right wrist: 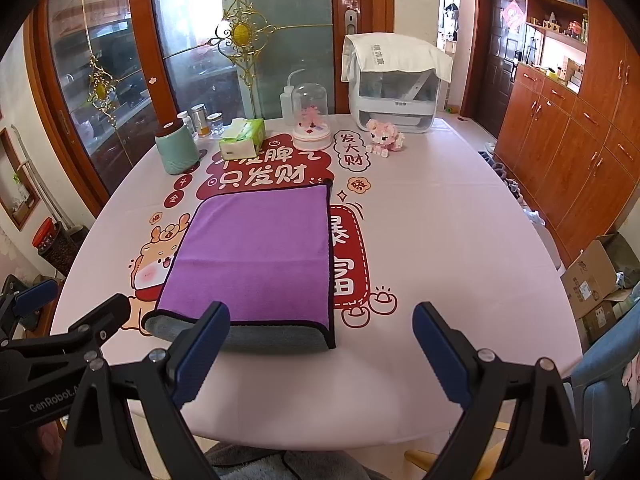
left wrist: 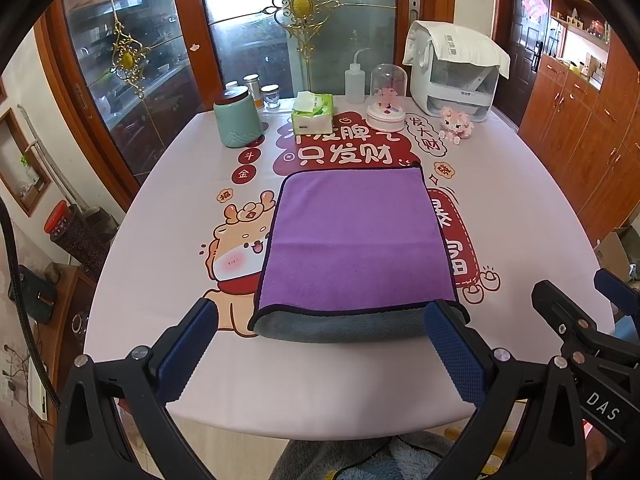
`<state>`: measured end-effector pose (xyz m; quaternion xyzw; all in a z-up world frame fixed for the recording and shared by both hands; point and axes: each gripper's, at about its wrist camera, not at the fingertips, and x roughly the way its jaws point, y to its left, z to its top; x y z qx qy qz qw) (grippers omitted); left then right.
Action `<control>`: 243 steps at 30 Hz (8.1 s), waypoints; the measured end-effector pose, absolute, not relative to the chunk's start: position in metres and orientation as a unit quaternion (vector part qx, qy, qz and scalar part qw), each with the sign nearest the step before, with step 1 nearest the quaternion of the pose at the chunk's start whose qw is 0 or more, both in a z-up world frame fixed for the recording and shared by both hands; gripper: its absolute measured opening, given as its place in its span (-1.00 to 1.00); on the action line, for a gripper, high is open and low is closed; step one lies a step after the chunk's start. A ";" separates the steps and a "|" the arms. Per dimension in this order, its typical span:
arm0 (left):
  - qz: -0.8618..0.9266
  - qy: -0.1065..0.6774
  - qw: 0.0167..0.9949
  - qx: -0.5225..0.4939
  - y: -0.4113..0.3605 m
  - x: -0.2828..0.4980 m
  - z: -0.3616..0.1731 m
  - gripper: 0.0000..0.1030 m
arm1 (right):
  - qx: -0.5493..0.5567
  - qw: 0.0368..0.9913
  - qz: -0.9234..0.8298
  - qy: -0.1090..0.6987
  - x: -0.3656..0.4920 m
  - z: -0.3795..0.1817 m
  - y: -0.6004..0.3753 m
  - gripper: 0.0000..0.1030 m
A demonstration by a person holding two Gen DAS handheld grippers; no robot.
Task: Fold towel
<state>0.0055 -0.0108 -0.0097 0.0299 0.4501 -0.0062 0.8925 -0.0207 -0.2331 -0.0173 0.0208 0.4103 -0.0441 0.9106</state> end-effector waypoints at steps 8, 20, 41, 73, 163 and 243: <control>-0.002 0.451 0.892 0.032 -0.014 0.006 -0.010 0.99 | 0.021 0.910 -0.041 0.412 -0.020 -0.020 -0.235 0.82; 0.001 0.454 0.890 0.032 -0.017 0.005 -0.012 0.99 | 0.022 0.907 -0.037 0.419 -0.019 -0.021 -0.237 0.82; 0.001 0.455 0.890 0.032 -0.015 -0.003 -0.017 0.99 | 0.022 0.905 -0.038 0.423 -0.028 -0.026 -0.235 0.82; 0.002 0.458 0.888 0.031 -0.012 -0.012 -0.021 0.99 | 0.022 0.900 -0.040 0.433 -0.030 -0.034 -0.234 0.82; -0.294 0.638 0.711 0.035 0.068 0.122 -0.201 -0.14 | -0.002 0.780 0.202 0.593 0.092 -0.194 -0.265 -0.53; -0.040 0.516 0.855 0.014 0.049 0.358 -0.181 0.99 | -0.034 0.894 -0.032 0.446 0.315 -0.154 -0.269 -0.07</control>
